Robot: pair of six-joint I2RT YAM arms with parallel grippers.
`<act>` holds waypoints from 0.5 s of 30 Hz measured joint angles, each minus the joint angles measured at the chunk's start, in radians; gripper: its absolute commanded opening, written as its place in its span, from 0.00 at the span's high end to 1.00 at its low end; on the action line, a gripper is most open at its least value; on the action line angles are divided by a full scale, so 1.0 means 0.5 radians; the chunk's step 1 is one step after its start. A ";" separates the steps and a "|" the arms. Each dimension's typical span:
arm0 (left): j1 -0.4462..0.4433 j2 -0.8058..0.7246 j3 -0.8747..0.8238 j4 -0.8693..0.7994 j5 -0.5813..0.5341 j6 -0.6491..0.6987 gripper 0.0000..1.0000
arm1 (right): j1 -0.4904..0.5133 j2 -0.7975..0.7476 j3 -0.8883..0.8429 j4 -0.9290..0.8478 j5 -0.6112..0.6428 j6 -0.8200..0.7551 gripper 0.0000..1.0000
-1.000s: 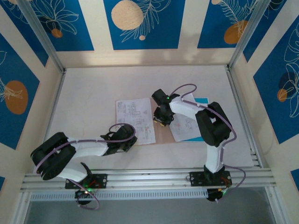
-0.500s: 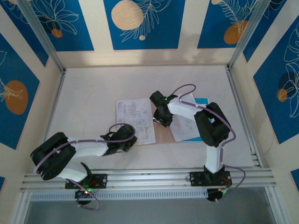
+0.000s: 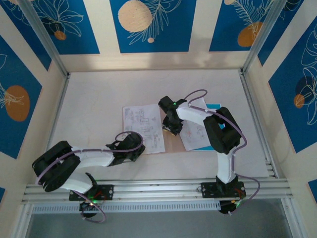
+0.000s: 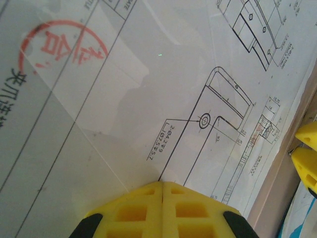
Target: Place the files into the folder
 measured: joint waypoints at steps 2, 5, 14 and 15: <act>0.001 0.000 -0.005 0.006 0.000 -0.001 1.00 | -0.002 0.011 0.011 -0.019 0.002 -0.001 0.64; 0.001 -0.003 -0.018 0.027 0.000 -0.008 1.00 | -0.006 0.033 0.040 -0.054 0.004 -0.002 0.64; 0.001 -0.003 -0.028 0.050 0.000 -0.014 1.00 | -0.005 0.052 0.094 -0.126 0.058 -0.033 0.63; 0.001 -0.003 -0.028 0.050 0.000 -0.014 1.00 | -0.005 0.066 0.114 -0.143 0.072 -0.046 0.63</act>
